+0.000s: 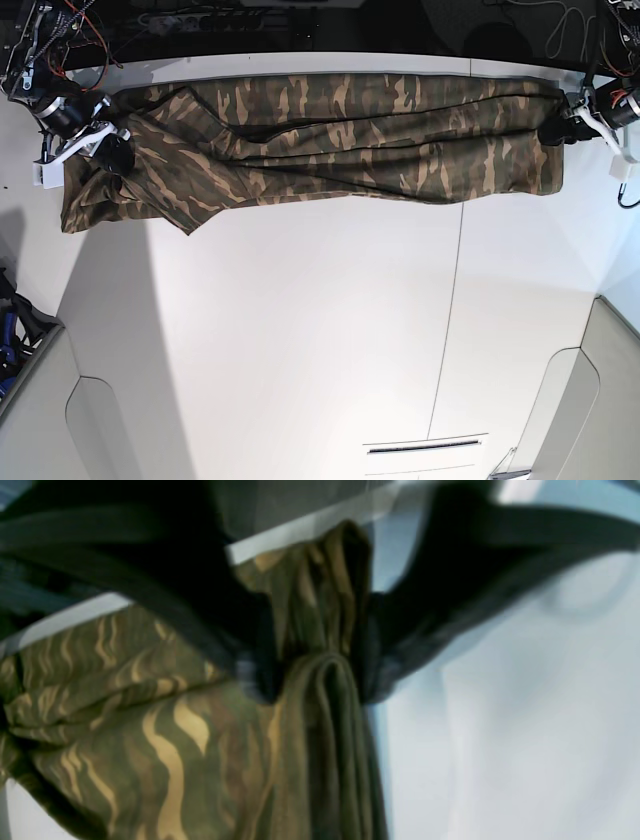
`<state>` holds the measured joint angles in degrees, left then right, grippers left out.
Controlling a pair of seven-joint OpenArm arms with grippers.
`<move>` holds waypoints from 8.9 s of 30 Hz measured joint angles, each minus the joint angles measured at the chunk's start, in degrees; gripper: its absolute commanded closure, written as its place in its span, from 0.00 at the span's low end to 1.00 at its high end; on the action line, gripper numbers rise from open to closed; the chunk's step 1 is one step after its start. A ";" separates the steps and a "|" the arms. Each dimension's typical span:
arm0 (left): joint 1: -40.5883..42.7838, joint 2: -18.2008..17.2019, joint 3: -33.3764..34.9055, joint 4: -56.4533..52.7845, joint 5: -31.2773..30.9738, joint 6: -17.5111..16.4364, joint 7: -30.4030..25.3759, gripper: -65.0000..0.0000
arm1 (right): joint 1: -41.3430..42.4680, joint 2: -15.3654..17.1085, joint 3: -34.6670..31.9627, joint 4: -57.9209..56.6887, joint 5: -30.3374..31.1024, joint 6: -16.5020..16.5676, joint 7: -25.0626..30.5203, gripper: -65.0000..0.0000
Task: Fold the T-shirt properly
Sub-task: 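Grasp the ends of the folded strip with both grippers, then hold both strip ends and tug them slightly apart to straighten, then carry the strip end in the left gripper toward the middle of the strip, then lift the strip end with the right gripper and fold it toward the left gripper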
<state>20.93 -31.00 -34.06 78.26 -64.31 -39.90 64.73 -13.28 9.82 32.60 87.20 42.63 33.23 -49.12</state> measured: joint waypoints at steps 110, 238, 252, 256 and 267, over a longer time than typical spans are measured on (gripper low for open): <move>-8.07 3.23 -1.25 14.95 9.75 0.24 -10.56 1.00 | 0.00 0.00 7.41 8.28 13.11 0.04 -11.58 0.60; -3.61 13.70 33.35 30.14 25.90 4.92 -15.69 0.46 | 4.35 16.35 1.75 8.15 11.17 0.22 -15.34 1.00; -0.59 18.51 33.31 22.80 26.60 4.94 -17.92 0.46 | 5.64 4.48 -5.16 29.29 8.92 0.42 -16.61 1.00; -0.63 20.72 33.33 21.03 25.70 4.87 -18.69 0.46 | 5.62 2.03 -13.60 29.38 4.35 0.39 -15.19 1.00; -0.66 20.85 33.33 20.94 24.83 4.76 -18.60 0.46 | 5.64 -0.26 -43.19 29.33 -16.04 -0.22 -6.25 0.49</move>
<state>20.27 -10.15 -0.73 99.20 -39.48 -35.14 46.13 -7.64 9.56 -10.59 116.53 26.59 33.01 -55.37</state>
